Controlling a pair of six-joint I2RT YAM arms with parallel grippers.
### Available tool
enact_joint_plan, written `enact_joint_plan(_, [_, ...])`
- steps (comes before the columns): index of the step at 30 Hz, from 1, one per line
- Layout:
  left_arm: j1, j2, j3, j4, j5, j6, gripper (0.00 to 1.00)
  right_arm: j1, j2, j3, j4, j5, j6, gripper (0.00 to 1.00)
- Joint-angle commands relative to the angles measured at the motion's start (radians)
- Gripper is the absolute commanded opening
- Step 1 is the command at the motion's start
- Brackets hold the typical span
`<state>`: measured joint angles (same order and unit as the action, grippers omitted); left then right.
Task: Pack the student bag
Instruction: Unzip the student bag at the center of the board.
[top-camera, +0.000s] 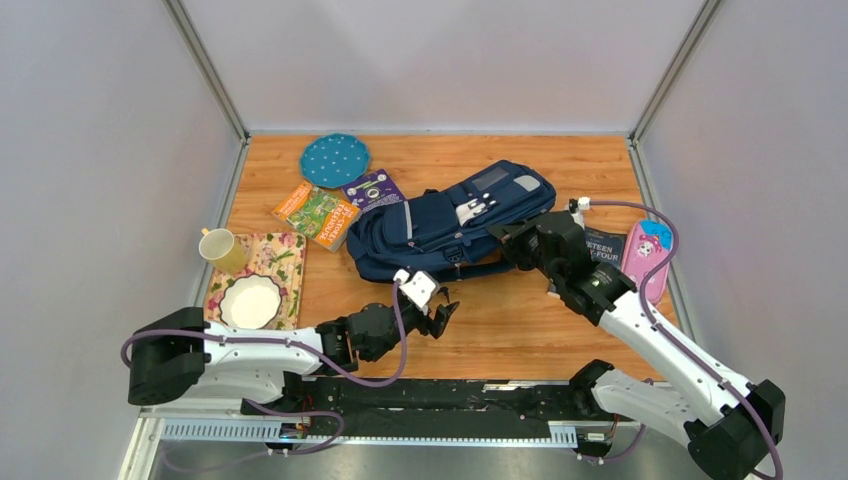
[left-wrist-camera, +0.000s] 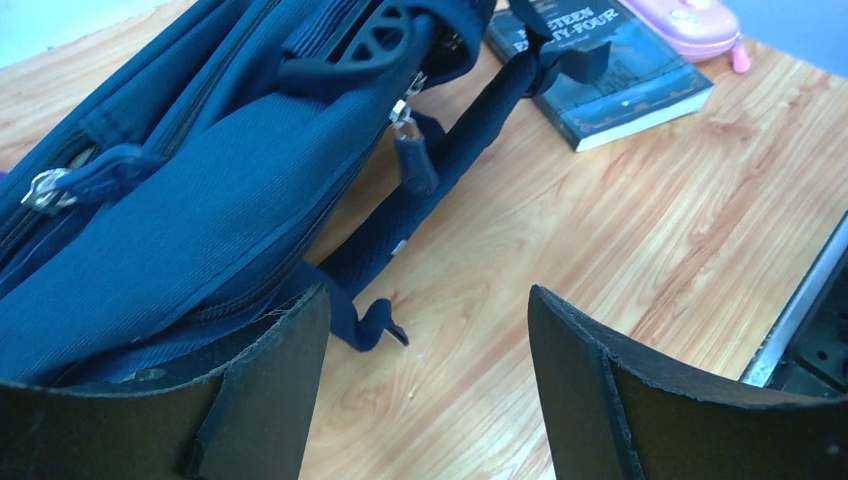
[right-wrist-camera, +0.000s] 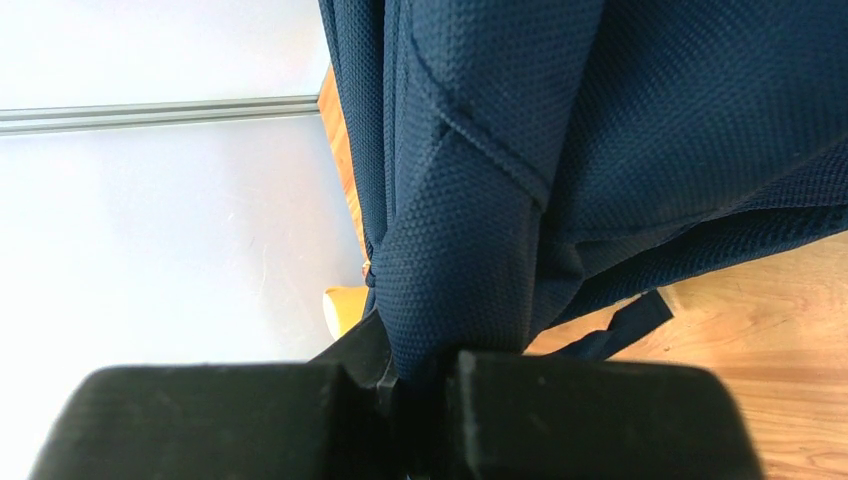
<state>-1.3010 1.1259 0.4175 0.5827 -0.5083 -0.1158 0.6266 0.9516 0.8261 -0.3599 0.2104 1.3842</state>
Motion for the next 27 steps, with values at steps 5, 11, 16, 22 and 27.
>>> enact_joint_plan(5, [-0.003, 0.106, 0.044, 0.285, 0.090, 0.030, 0.77, 0.001, -0.073, 0.056, 0.141, -0.077, 0.049, 0.00])
enact_joint_plan(11, [-0.003, 0.192, 0.046, 0.466, 0.030, 0.050, 0.69, 0.001, -0.094, 0.030, 0.139, -0.115, 0.079, 0.00])
enact_joint_plan(16, [-0.003, 0.270, 0.079, 0.571, -0.058, 0.085, 0.67, 0.002, -0.117, 0.012, 0.131, -0.134, 0.085, 0.00])
enact_joint_plan(22, [-0.003, 0.327, 0.124, 0.661, -0.140, 0.114, 0.61, 0.008, -0.140, -0.010, 0.122, -0.134, 0.096, 0.00])
enact_joint_plan(27, [-0.003, 0.345, 0.141, 0.669, -0.203, 0.140, 0.41, 0.013, -0.154, -0.016, 0.110, -0.129, 0.090, 0.00])
